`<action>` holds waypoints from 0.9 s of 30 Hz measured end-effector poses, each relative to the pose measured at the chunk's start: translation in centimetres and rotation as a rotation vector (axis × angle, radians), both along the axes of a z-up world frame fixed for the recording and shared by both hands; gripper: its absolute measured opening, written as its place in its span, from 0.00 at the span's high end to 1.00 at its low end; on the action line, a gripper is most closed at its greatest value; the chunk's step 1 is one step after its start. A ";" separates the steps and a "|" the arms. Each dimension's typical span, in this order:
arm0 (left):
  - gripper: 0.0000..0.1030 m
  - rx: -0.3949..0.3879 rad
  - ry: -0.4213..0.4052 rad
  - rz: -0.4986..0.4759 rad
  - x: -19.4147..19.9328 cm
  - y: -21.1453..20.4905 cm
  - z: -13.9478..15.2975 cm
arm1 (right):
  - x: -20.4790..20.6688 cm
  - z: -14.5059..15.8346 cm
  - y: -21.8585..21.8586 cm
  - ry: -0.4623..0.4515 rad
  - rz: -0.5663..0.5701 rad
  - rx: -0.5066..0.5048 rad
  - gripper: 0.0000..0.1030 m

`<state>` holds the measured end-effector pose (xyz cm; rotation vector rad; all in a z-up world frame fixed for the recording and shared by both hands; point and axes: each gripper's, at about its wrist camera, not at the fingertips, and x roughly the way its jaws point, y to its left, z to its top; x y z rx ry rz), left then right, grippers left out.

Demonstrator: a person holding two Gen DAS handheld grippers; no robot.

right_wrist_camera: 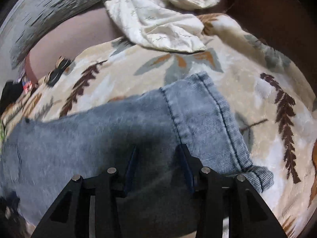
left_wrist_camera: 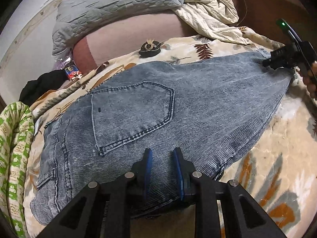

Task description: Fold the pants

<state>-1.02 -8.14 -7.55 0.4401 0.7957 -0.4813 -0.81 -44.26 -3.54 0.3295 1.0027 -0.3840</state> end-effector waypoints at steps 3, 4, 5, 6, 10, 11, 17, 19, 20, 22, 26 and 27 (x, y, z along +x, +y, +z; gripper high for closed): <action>0.76 -0.007 0.000 0.004 -0.1 0.0 0.1 | -0.1 1.1 -1.3 -0.017 -0.092 0.101 0.61; 0.76 -0.007 -0.001 0.004 -0.1 0.0 0.1 | -0.3 1.7 -1.6 -0.041 -0.116 0.108 0.60; 0.76 -0.005 -0.003 0.004 -0.1 0.0 0.1 | -0.3 2.4 -1.5 -0.068 -0.121 0.104 0.60; 0.76 -0.005 -0.004 0.003 -0.1 0.0 0.1 | -0.2 2.7 -1.5 -0.089 -0.113 0.104 0.60; 0.76 -0.011 -0.002 0.002 -0.2 0.0 0.1 | 2.2 1.6 -0.7 -0.054 -0.049 0.128 0.59; 0.76 -0.014 -0.001 0.002 -0.2 0.0 0.1 | 3.0 0.8 -0.6 -0.035 -0.044 0.112 0.59; 0.75 -0.018 0.002 0.002 -0.2 0.1 0.2 | 4.5 0.3 -2.9 -0.081 -0.063 0.175 0.60; 0.74 -0.025 0.008 0.007 -0.1 0.2 0.3 | 4.0 0.6 -3.7 -0.108 -0.095 0.239 0.59; 0.74 -0.031 0.012 0.011 0.0 0.3 0.3 | 3.8 1.0 -3.8 -0.117 -0.106 0.249 0.59; 0.73 -0.055 0.026 0.025 0.1 0.6 0.6 | 3.2 2.3 -3.3 -0.140 -0.114 0.219 0.59; 0.72 -0.152 0.054 0.056 0.4 1.9 1.6 | 1.6 4.8 -2.9 -0.209 -0.105 0.244 0.53; 0.72 -0.191 0.054 0.059 0.5 2.3 2.0 | 0.9 5.3 -3.1 -0.224 -0.115 0.257 0.52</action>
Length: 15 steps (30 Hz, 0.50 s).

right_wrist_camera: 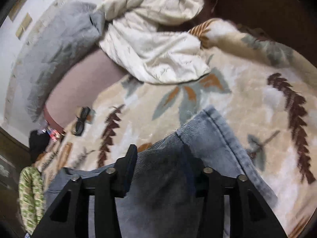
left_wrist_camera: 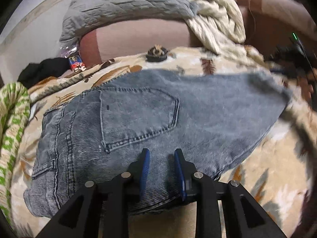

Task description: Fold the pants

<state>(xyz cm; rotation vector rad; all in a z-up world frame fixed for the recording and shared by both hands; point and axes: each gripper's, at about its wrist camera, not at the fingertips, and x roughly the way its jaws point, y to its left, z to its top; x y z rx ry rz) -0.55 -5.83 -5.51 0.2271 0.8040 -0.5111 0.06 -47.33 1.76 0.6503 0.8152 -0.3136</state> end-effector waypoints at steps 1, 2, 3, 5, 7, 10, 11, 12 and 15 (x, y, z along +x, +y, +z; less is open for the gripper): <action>0.72 -0.022 -0.004 0.001 0.0 0.2 0.3 | -1.3 0.5 -0.3 -0.027 -0.014 0.037 0.52; 0.72 -0.043 -0.013 0.002 0.0 0.4 0.5 | -2.4 0.8 -0.5 -0.049 -0.018 0.074 0.52; 0.72 -0.059 -0.023 0.004 0.0 0.6 0.7 | -3.5 0.9 -0.8 -0.068 -0.023 0.116 0.52; 0.72 -0.082 -0.029 0.008 0.2 0.6 0.8 | -6.3 0.9 -1.7 -0.119 -0.050 0.248 0.49; 0.72 -0.098 -0.024 0.007 0.3 0.4 0.6 | -9.5 0.5 -2.4 -0.173 -0.077 0.354 0.43; 0.72 -0.100 -0.036 0.004 -0.2 -0.1 0.4 | -13.8 -1.5 -3.5 -0.179 -0.161 0.465 0.42; 0.72 -0.094 -0.057 -0.001 -0.8 -0.5 0.5 | -14.7 -2.2 -3.9 -0.182 -0.190 0.501 0.42; 0.72 -0.092 -0.067 -0.004 -1.1 -0.8 0.7 | -15.5 -3.2 -4.3 -0.184 -0.222 0.542 0.42; 0.72 -0.101 -0.051 -0.020 -2.2 -2.1 1.1 | -16.0 -4.9 -4.9 -0.145 -0.267 0.597 0.42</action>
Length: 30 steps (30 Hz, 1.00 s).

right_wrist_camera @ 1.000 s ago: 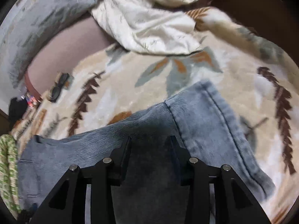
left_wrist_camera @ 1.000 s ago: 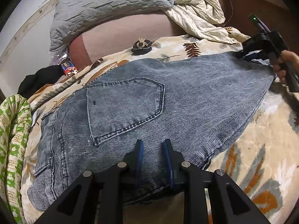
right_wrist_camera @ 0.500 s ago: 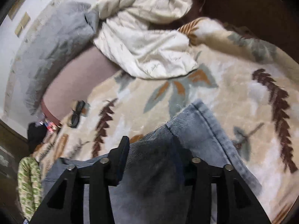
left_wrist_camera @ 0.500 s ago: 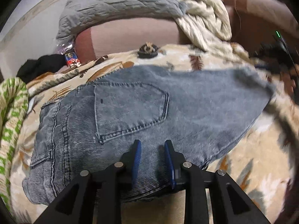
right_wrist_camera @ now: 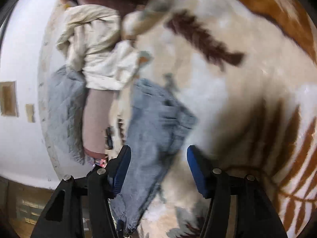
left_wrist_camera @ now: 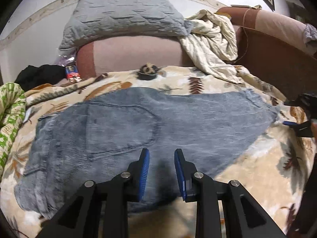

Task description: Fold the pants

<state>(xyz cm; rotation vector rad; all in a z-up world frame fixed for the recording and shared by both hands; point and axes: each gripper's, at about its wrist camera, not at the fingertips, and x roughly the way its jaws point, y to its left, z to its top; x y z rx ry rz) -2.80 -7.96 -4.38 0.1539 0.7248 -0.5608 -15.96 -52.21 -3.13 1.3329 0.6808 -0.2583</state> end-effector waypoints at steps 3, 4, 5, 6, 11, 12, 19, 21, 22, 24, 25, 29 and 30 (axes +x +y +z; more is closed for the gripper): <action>0.72 0.004 0.041 -0.021 -0.3 -2.4 0.6 | 0.8 -0.5 -0.1 -0.021 -0.010 0.037 0.42; 0.72 0.007 0.046 -0.033 -0.2 -3.5 1.1 | 1.2 -0.7 -0.1 -0.001 -0.021 0.045 0.42; 0.72 0.019 0.038 -0.055 0.0 -5.1 2.0 | 1.7 -1.1 -0.2 0.030 -0.040 0.052 0.42; 0.72 0.030 0.029 -0.073 0.1 -6.2 2.6 | 1.7 -1.5 -0.3 0.038 -0.058 0.059 0.42; 0.58 0.122 0.032 -0.263 2.8 -15.1 6.1 | 2.8 -1.8 -0.6 0.090 -0.083 0.062 0.41; 0.44 0.127 0.050 -0.288 3.5 -16.4 6.4 | 2.8 -1.8 -0.6 0.086 -0.092 0.066 0.41; 0.39 0.245 0.102 -0.429 8.4 -29.1 5.7 | 1.7 -2.8 -2.0 0.045 -0.151 0.181 0.41; 0.39 0.261 0.116 -0.457 9.7 -32.4 4.7 | 1.5 -3.0 -2.3 0.032 -0.152 0.217 0.41; 0.39 0.270 0.118 -0.466 10.1 -33.5 4.3 | 1.3 -3.3 -2.6 0.017 -0.152 0.246 0.41; 0.42 0.301 0.137 -0.496 11.1 -36.5 3.1 | 1.0 -3.6 -3.1 -0.015 -0.152 0.302 0.41; 0.47 0.314 0.146 -0.512 11.3 -37.6 2.5 | 0.8 -3.8 -3.4 -0.038 -0.149 0.334 0.41; 0.59 0.387 0.161 -0.608 11.5 -41.3 0.4 | 0.8 -3.4 -4.0 -0.064 -0.118 0.343 0.41; 0.59 0.408 0.155 -0.629 11.5 -42.0 0.0 | 0.9 -3.4 -4.1 -0.068 -0.108 0.341 0.41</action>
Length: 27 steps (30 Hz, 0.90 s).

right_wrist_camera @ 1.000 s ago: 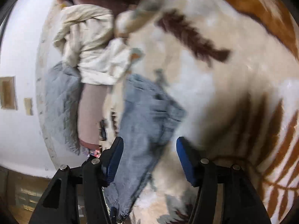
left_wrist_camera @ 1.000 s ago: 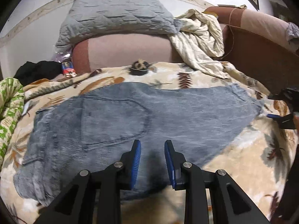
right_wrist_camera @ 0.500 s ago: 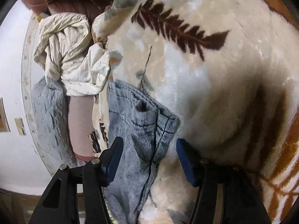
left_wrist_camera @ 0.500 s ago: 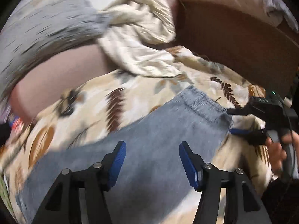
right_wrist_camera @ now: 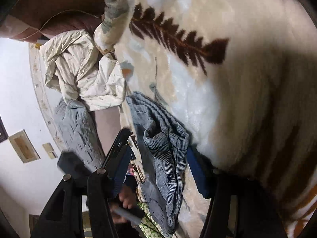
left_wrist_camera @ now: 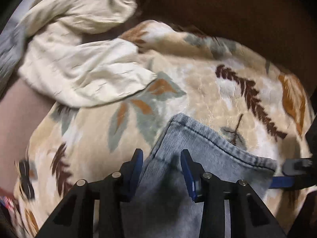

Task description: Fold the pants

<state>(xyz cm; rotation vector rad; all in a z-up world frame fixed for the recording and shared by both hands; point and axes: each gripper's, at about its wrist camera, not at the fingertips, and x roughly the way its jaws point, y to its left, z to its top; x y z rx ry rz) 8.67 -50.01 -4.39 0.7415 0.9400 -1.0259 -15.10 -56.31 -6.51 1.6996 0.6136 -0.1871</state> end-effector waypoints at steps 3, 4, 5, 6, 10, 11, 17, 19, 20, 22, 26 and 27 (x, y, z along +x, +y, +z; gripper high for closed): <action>0.60 0.007 0.051 -0.035 0.5 -1.4 -0.7 | 0.0 0.0 -0.1 -0.014 0.027 -0.001 0.42; 0.60 0.016 0.049 -0.044 0.5 -1.8 -1.0 | 0.0 -0.1 -0.1 -0.013 0.034 -0.001 0.43; 0.60 0.035 0.042 -0.053 0.6 -2.2 -1.3 | 0.1 -0.2 -0.1 -0.013 0.038 0.000 0.43; 0.60 0.052 0.048 -0.058 0.8 -2.5 -1.8 | 0.1 -0.2 -0.1 -0.013 0.043 -0.001 0.43; 0.62 0.055 0.079 -0.078 1.1 -3.1 -2.2 | 0.3 -0.2 0.1 -0.002 0.060 -0.028 0.43; 0.64 0.057 0.078 -0.083 1.1 -3.2 -2.2 | 0.3 -0.3 0.2 0.001 0.059 -0.030 0.43; 0.68 0.045 0.041 -0.118 0.1 -3.4 -1.7 | -0.2 -0.5 0.1 0.006 0.014 -0.025 0.45; 0.64 0.045 0.037 -0.112 0.2 -3.3 -1.9 | -0.6 -0.1 0.0 0.011 -0.002 -0.045 0.45; 0.63 0.050 0.035 -0.105 0.3 -3.3 -2.1 | -0.8 0.2 -0.1 0.020 -0.007 -0.068 0.45; 0.63 0.052 0.028 -0.109 0.2 -3.3 -2.3 | -0.7 0.4 -0.1 0.052 0.001 -0.103 0.45; 0.67 0.040 0.028 -0.120 0.0 -3.4 -2.3 | 0.1 0.6 0.4 0.086 0.017 -0.155 0.44; 0.68 0.030 0.031 -0.120 -0.1 -3.3 -2.2 | 0.4 0.7 0.5 0.093 0.024 -0.168 0.44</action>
